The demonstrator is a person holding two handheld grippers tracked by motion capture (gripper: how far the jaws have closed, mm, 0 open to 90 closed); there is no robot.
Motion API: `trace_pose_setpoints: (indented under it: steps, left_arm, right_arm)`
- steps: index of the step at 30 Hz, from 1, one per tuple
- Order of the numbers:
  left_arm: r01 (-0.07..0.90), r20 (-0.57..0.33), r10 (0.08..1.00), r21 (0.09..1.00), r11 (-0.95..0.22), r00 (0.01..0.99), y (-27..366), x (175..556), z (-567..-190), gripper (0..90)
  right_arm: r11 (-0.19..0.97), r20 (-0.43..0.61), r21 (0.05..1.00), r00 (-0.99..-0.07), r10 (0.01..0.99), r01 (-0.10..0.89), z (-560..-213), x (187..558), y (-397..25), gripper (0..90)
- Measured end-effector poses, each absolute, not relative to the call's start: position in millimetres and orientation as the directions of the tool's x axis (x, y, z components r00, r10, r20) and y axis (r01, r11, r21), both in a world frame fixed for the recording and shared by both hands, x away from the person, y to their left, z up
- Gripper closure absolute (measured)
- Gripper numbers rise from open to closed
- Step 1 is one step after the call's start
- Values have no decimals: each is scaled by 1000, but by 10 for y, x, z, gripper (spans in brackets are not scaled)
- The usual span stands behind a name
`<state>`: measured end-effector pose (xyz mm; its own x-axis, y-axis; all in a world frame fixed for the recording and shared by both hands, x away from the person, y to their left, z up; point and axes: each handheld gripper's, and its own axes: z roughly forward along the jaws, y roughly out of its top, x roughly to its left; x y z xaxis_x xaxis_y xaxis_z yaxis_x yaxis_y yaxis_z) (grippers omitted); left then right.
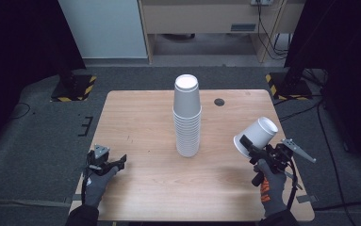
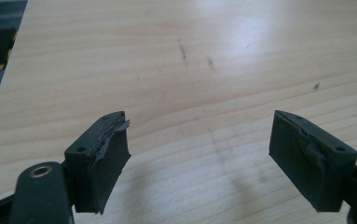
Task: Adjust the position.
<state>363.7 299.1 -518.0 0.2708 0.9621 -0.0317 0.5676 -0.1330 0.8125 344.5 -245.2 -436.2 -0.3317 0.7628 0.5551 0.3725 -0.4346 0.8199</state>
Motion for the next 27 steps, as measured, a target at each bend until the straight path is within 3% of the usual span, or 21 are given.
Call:
trace_pose_setpoints:
  steps: [14,27]
  left_arm:
    - [349,-21,898,925,-149,439,2635,3506,-4896,211]
    - [228,-44,836,969,-98,546,2205,3383,-4700,227]
  right_arm:
    - [-506,636,763,-325,701,401,-4390,3446,-2476,144]
    - [-569,700,708,-313,642,417,-4432,3441,-2468,143]
